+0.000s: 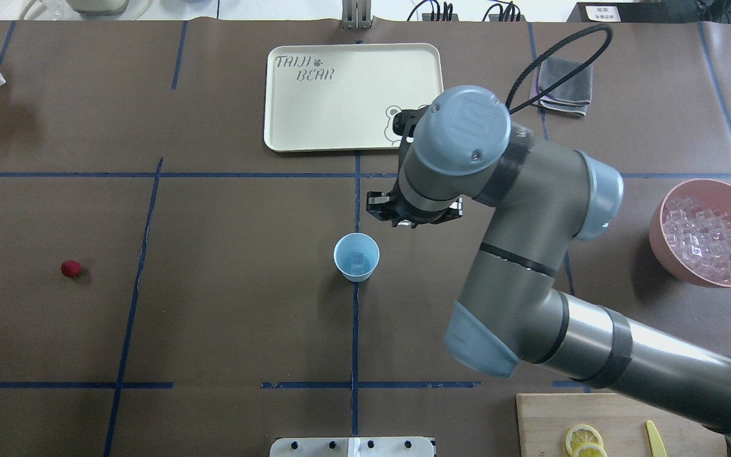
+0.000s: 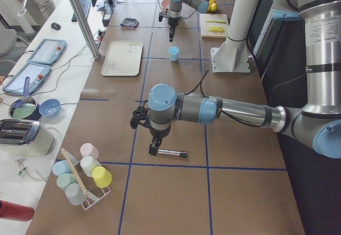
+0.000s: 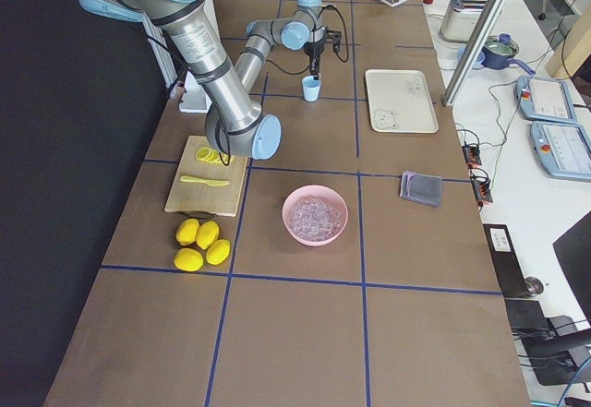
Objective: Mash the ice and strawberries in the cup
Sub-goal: 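Carry the ice cube with the right gripper over the light-blue cup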
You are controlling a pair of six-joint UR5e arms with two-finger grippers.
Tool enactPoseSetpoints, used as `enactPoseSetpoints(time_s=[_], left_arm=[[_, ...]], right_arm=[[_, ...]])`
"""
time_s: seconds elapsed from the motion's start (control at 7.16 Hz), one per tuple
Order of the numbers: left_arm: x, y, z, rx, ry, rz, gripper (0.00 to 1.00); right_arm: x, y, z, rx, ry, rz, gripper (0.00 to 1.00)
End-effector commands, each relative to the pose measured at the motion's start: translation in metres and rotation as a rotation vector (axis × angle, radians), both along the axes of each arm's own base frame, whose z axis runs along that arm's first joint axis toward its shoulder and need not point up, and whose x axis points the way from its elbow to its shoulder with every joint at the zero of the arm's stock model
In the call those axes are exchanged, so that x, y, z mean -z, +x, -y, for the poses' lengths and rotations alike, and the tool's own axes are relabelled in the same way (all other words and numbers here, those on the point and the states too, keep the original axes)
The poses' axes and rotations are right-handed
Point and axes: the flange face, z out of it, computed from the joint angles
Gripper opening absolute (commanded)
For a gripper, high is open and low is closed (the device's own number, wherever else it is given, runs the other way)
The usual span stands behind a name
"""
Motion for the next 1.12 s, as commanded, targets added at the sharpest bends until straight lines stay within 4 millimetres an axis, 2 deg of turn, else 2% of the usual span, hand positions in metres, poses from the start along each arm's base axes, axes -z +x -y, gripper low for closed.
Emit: enactPoseSetpoints(time_s=[0.0, 0.14, 0.28, 0.42, 0.84, 0.98], left_arm=[[0.0, 0.0, 0.0, 0.0, 0.002, 0.0, 1.0], [0.0, 0.0, 0.0, 0.0, 0.002, 0.0, 1.0], [0.0, 0.0, 0.0, 0.0, 0.002, 0.0, 1.0], [0.0, 0.0, 0.0, 0.0, -0.001, 0.0, 1.0], [-0.001, 0.0, -0.001, -0.001, -0.002, 0.0, 1.0], [-0.001, 0.0, -0.001, -0.001, -0.002, 0.0, 1.0]], right_arm=[[0.0, -0.028, -0.018, -0.005, -0.002, -0.023, 0.05], [-0.003, -0.033, -0.02, 0.001, -0.005, -0.03, 0.11], [-0.004, -0.035, -0.02, 0.003, -0.007, -0.033, 0.69], [-0.002, -0.036, -0.021, 0.005, -0.004, -0.03, 0.98], [0.0, -0.034, -0.02, 0.002, -0.002, -0.025, 0.99], [0.006, -0.021, -0.007, -0.015, 0.004, -0.011, 0.99]])
